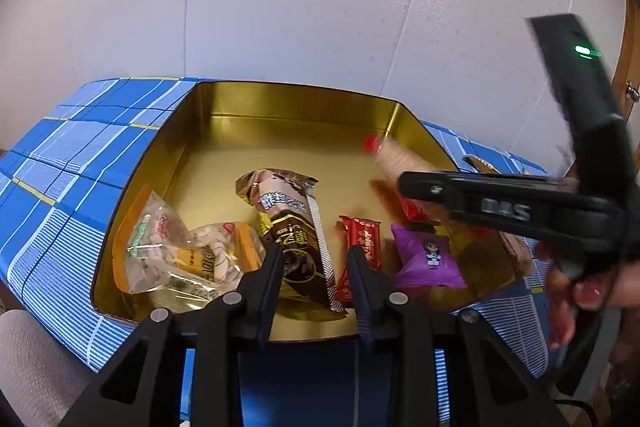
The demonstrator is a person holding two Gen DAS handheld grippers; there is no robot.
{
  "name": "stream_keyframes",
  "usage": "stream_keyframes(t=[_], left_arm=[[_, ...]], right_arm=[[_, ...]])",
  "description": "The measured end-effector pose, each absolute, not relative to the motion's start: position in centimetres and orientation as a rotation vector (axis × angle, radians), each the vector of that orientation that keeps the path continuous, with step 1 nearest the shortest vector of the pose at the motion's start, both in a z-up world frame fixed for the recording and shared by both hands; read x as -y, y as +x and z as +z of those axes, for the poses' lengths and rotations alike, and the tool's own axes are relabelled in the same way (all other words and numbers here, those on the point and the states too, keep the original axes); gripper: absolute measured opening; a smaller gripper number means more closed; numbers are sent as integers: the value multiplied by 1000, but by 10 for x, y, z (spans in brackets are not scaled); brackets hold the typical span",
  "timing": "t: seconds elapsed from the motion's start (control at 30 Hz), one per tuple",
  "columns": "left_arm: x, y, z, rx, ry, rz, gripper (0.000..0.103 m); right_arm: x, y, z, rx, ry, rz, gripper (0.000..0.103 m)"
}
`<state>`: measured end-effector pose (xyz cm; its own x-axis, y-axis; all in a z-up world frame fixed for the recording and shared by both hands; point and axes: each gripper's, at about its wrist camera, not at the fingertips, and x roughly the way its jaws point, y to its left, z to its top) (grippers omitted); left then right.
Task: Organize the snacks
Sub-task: 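Carry the puffed-rice stick into the gold tray and open the right gripper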
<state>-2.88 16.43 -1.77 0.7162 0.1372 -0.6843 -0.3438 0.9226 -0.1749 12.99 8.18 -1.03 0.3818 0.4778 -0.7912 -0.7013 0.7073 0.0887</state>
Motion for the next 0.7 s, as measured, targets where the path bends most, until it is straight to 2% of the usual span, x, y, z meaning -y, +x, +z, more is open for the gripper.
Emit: stream_keyframes(t=[0.27, 0.6, 0.63, 0.7], left_arm=[[-170, -33, -19, -729, -318, 277, 33], [-165, -32, -18, -729, -337, 239, 33], [-162, -32, -17, -722, -337, 229, 33], [-158, -32, -14, -710, -331, 212, 33]], right_arm=[[-113, 149, -11, -896, -343, 752, 30], [-44, 143, 12, -816, -142, 670, 32], [-34, 141, 15, -806, -130, 658, 33], [-15, 138, 20, -786, -107, 628, 41]])
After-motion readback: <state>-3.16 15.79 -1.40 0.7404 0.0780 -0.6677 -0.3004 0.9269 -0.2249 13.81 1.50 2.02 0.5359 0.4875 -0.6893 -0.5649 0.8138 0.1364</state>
